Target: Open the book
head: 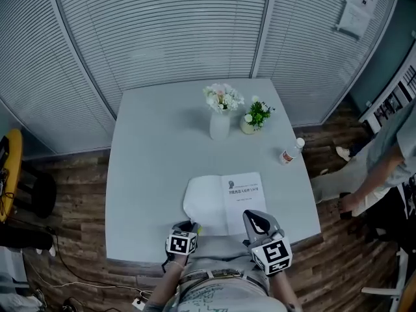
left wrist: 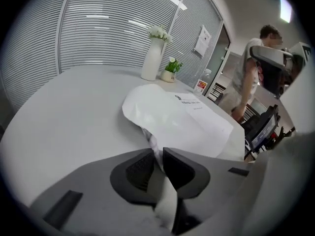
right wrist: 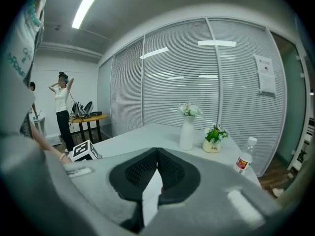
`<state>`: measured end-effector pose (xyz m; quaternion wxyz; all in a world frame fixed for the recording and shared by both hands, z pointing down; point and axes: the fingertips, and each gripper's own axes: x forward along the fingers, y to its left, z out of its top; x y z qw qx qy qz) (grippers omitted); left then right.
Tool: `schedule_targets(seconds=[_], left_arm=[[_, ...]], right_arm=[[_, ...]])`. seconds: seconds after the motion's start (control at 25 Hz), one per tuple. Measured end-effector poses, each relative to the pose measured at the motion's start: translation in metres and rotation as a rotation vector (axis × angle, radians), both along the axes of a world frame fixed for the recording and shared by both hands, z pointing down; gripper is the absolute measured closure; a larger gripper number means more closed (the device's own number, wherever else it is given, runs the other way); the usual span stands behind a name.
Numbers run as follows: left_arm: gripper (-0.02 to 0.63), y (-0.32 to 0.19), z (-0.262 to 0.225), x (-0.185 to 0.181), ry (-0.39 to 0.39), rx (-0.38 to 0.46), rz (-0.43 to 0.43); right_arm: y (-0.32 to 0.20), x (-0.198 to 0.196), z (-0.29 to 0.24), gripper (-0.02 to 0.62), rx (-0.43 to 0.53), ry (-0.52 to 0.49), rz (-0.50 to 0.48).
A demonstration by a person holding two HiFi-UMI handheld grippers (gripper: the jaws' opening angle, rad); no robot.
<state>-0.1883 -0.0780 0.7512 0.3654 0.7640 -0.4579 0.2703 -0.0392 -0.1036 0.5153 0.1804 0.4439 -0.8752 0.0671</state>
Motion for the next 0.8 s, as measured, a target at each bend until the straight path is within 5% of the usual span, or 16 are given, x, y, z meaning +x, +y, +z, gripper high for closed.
schedule_targets(seconds=[0.8], left_arm=[[0.545, 0.0, -0.001, 0.0, 0.01, -0.038, -0.023]], right_arm=[[-0.016, 0.029, -0.006, 0.592, 0.01, -0.027, 0.005]])
